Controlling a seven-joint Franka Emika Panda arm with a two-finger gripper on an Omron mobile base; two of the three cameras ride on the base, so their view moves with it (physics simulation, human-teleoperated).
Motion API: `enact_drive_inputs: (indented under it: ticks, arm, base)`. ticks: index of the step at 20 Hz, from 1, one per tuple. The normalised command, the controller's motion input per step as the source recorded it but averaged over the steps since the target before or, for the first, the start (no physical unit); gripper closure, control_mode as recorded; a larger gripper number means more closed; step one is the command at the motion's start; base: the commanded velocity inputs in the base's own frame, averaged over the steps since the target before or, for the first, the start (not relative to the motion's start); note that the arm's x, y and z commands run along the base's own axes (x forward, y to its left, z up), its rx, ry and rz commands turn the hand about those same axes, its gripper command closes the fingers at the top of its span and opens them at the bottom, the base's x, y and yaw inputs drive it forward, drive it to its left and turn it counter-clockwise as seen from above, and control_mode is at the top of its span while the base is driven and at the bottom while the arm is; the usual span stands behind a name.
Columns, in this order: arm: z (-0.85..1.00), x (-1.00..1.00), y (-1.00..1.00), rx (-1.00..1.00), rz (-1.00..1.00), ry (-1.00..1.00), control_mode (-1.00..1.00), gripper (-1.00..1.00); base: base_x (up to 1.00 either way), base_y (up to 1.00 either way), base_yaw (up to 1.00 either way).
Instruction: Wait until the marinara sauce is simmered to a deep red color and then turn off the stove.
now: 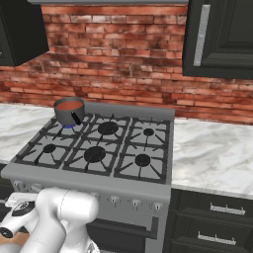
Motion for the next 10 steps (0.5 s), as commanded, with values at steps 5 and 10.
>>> enact_drive_inputs:
  ticks: [5, 10]
  arm:
    - [0.1, 0.0, 0.0, 0.02, 0.0, -0.02, -1.0, -1.0]
    - [0.04, 0.01, 0.0, 0.02, 0.0, -0.01, -1.0, -1.0]
  base:
    - [0.0, 0.0, 0.0]
    - [0.0, 0.0, 0.0]
